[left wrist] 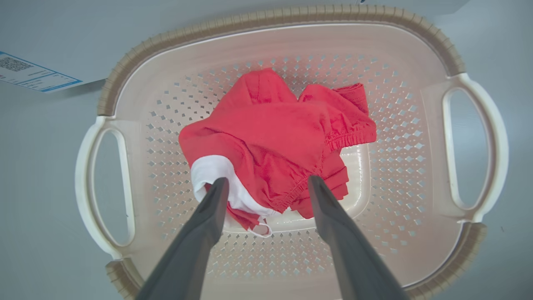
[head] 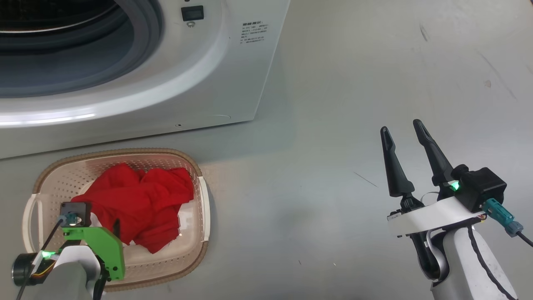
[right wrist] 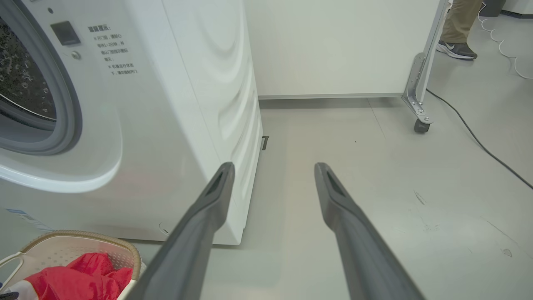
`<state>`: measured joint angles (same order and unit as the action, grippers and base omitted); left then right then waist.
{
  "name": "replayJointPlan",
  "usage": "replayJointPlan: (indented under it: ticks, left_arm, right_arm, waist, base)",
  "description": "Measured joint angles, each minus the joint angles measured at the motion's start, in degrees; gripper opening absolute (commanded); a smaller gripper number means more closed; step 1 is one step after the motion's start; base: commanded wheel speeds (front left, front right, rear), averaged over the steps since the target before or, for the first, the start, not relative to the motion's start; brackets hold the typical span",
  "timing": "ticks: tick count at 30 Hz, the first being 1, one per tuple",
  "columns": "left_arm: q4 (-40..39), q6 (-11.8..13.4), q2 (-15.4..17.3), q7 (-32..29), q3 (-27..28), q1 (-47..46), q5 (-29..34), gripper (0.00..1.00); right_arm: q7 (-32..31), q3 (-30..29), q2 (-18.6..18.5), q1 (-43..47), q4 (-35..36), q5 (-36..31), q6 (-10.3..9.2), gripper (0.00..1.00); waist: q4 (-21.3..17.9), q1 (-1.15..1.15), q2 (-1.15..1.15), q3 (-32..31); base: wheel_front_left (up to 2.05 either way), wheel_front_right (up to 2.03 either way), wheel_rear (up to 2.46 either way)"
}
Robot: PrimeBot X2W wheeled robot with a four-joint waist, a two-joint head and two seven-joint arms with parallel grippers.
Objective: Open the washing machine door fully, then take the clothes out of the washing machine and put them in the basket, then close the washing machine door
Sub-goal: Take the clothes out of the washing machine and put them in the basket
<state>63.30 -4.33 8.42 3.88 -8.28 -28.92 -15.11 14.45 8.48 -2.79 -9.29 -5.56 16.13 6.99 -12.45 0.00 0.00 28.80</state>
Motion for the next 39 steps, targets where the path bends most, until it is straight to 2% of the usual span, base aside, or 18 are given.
replayJointPlan:
  ticks: [15, 31, 39]
  left_arm:
    - [-2.5, -1.6, -2.8, 9.3, -1.1, 0.0, -0.5, 1.0]
    - [-11.0, -2.5, -5.1, 10.4, -3.1, 0.0, -0.5, 1.0]
    - [-19.4, -2.5, -5.3, 10.4, -1.5, 3.4, -1.2, 1.0]
  right_arm:
    - [0.0, -1.1, 0.0, 0.7, -1.9, 0.0, -0.01, 1.0]
    - [0.0, -2.3, 0.0, 5.4, -3.2, 0.4, 0.0, 1.0]
    - [0.0, -2.8, 0.0, 8.3, -3.3, 0.4, 0.0, 1.0]
  waist:
    - [2.8, 0.0, 0.0, -8.3]
    - [8.3, 0.0, 0.0, -18.5]
    - [10.4, 0.0, 0.0, -23.2]
  base:
    - [0.0, 0.0, 0.0]
    - [0.0, 0.0, 0.0]
    - [0.0, 0.0, 0.0]
